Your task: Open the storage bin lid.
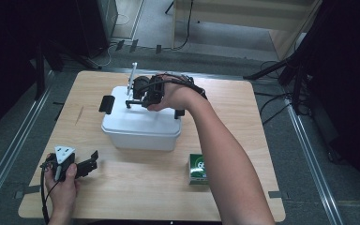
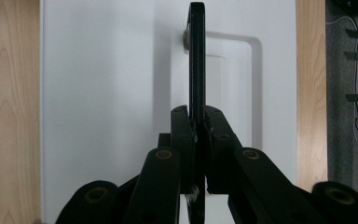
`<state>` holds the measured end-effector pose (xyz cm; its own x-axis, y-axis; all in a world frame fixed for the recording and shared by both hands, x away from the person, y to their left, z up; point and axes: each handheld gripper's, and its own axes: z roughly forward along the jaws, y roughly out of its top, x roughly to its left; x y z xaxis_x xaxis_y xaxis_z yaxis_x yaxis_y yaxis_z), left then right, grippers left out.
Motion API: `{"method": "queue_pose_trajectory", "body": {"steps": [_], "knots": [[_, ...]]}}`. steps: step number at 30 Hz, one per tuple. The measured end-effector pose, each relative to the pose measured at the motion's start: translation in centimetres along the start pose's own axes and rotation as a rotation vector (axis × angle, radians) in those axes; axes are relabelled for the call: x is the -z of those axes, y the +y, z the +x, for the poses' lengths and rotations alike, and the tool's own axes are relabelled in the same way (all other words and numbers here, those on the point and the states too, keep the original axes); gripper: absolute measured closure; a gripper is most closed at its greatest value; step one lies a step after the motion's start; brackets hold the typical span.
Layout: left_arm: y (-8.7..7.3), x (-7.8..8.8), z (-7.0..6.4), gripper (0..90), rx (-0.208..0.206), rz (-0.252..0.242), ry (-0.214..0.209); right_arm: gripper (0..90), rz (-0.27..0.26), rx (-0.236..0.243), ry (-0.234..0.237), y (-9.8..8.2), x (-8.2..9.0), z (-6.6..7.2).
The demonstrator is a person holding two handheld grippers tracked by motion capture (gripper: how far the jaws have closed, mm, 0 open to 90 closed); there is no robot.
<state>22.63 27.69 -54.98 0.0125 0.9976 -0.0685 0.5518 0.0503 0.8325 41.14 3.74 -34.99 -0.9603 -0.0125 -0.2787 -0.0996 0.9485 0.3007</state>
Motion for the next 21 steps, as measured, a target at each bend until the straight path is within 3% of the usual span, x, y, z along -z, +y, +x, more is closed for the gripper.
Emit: {"method": "queue_pose_trajectory", "body": {"steps": [10,21], "knots": [[0.0,0.0,0.1,9.7,0.015,0.000,-0.003,85.3,-0.019,0.026,-0.003,-0.1,0.6,-0.1],[0.0,0.0,0.1,9.7,0.014,0.000,-0.001,85.4,-0.068,0.023,-0.030,-0.8,3.1,-0.5]]}}
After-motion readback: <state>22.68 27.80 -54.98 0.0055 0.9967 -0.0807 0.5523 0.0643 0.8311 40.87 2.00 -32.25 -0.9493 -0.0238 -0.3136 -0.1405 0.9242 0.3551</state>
